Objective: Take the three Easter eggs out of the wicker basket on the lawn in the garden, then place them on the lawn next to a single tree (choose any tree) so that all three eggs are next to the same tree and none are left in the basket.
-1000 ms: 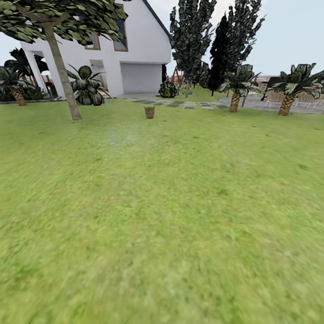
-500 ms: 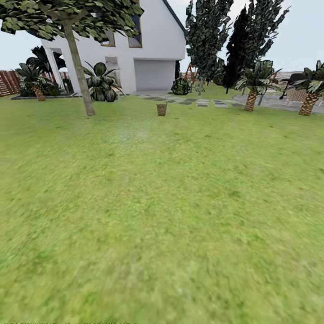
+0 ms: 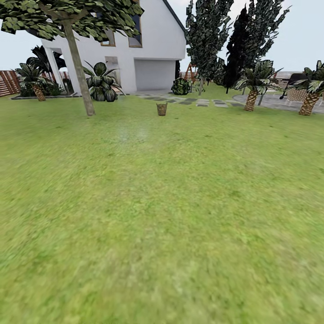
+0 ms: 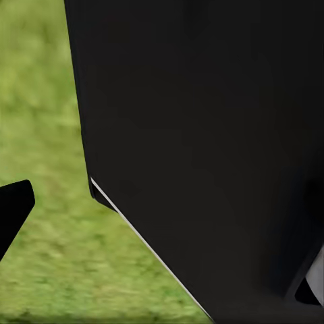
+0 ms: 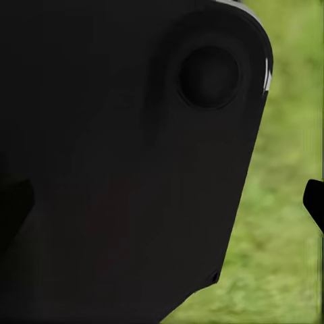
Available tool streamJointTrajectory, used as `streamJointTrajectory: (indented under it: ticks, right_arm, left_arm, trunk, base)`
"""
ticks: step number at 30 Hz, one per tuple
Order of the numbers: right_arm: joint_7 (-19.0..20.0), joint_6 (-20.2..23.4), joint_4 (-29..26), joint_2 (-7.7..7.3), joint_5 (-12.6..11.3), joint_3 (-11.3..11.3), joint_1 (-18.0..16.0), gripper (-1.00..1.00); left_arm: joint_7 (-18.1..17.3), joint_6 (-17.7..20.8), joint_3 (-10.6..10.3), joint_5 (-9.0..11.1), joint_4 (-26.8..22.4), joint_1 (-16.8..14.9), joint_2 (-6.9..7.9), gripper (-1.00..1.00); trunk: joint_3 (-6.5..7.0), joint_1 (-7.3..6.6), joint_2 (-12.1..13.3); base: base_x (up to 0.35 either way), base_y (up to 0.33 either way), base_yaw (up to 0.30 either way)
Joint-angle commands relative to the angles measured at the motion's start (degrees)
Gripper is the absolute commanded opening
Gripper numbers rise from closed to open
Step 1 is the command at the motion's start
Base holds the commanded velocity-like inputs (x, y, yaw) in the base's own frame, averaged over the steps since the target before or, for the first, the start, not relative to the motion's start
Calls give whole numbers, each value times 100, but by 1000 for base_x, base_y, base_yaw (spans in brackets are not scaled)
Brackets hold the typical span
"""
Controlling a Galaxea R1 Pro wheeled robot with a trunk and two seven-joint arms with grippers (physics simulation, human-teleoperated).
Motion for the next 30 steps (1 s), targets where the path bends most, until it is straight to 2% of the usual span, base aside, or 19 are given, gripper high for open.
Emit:
streamJointTrajectory:
  ticks: [1, 9, 30]
  right_arm:
    - [-2, -20, 2, -2, 60, -1, -2, 100]
    - [-11, -27, 0, 5, 96, -12, -2, 100]
    - [-11, -27, 0, 9, 87, -21, -2, 100]
  left_arm:
    - [-2, -5, 4, 3, -7, 2, 0, 100]
    - [-2, -5, 4, 3, -8, 2, 1, 100]
    - [-2, 3, 4, 3, -6, 2, 0, 100]
  trunk:
    - [-4, 0, -2]
    - [-4, 0, -2]
    - [-4, 0, -2]
  base:
    - [0, 0, 0]
    - [75, 0, 0]
    - [328, 0, 0]
